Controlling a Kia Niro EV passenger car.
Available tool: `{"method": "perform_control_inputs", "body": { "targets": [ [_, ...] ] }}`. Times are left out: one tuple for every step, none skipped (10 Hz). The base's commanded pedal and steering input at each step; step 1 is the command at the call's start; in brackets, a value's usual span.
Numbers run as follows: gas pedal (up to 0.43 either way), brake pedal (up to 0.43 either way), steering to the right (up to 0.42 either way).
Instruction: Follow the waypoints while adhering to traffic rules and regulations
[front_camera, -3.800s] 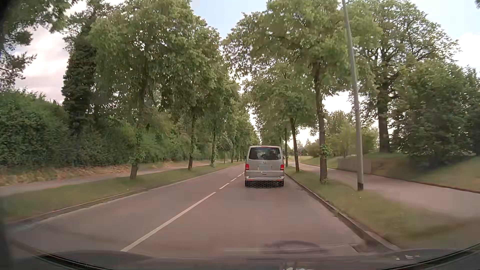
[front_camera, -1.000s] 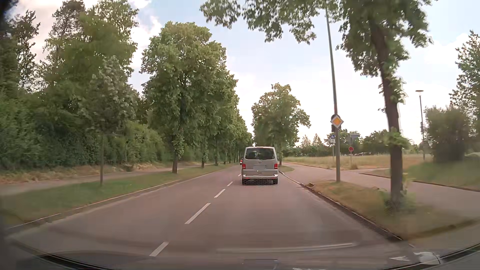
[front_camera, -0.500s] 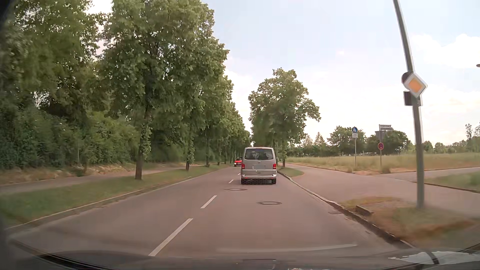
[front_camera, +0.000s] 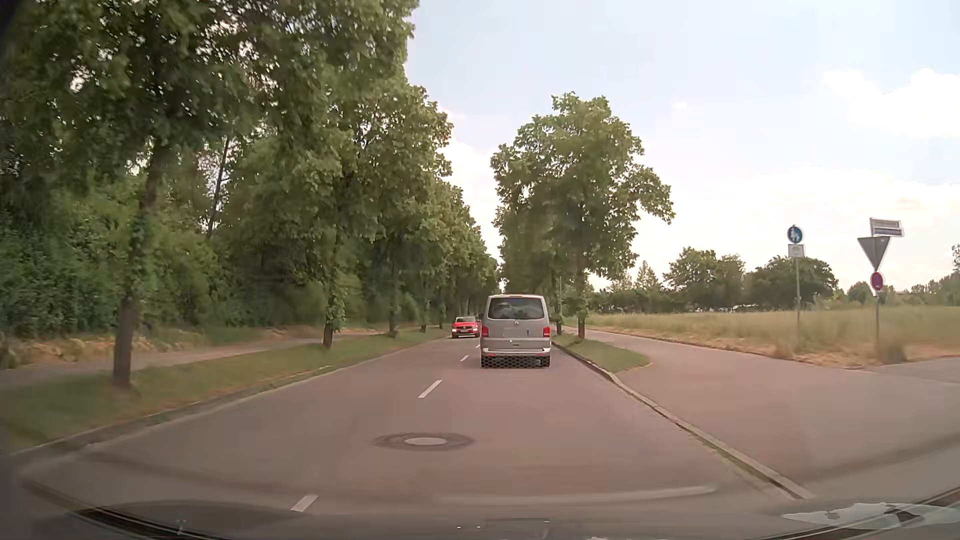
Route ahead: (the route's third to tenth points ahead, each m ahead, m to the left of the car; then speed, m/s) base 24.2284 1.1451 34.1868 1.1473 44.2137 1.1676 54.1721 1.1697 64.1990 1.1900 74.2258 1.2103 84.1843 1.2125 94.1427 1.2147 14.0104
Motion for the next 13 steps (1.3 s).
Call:
{"method": "perform_control_inputs", "body": {
  "targets": [
    [0.177,0.006,0.001],
    [0.189,0.012,0.001],
    [0.189,0.012,0.0],
    [0.189,0.012,0.0],
    [0.189,0.006,0.0],
    [0.189,0.012,0.0],
    [0.189,0.012,0.0],
    [0.189,0.012,-0.001],
    [0.189,0.012,-0.002],
    [0.189,0.012,-0.004],
    [0.189,0.006,-0.004],
    [0.189,0.012,-0.004],
    [0.189,0.012,-0.004]
  ]
}}
